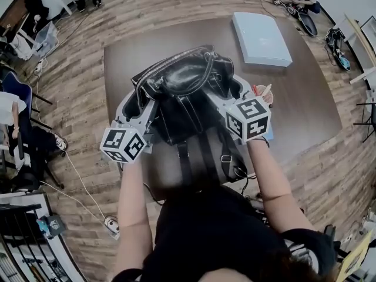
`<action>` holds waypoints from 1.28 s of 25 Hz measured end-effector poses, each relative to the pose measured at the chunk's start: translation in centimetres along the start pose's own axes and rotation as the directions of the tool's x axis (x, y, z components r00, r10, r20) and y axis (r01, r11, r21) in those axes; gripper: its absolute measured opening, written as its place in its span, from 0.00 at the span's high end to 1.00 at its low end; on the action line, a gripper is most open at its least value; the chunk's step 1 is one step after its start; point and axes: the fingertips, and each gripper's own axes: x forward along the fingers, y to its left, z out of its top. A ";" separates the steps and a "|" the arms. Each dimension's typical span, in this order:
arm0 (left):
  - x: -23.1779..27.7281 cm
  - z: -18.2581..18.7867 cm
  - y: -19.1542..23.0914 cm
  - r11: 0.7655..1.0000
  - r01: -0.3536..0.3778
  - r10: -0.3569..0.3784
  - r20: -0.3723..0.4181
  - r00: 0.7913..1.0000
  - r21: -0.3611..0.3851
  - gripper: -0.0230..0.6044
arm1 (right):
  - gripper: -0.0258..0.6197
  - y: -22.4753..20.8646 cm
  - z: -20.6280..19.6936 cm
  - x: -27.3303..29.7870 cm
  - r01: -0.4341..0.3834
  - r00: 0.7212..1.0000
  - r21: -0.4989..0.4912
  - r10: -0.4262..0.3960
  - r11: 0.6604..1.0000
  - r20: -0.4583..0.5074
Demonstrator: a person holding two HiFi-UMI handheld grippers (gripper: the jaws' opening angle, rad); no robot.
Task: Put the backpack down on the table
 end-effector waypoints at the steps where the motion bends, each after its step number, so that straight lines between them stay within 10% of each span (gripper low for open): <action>1: -0.1 0.0 -0.1 1.000 0.006 -0.006 -0.003 1.000 -0.005 0.56 | 0.48 -0.1 -0.3 -0.1 0.005 1.000 -0.003 -0.005 1.000 -0.011; 26: -7.1 -0.1 -3.1 0.999 0.026 -0.026 -0.011 1.000 -0.041 0.54 | 0.53 2.3 -0.3 -8.1 0.153 0.988 0.036 -0.154 0.988 0.020; 32: -9.1 1.3 -4.4 0.999 0.014 -0.013 0.035 0.999 -0.052 0.67 | 0.61 4.2 0.2 -9.3 0.161 0.986 0.045 -0.162 0.986 0.030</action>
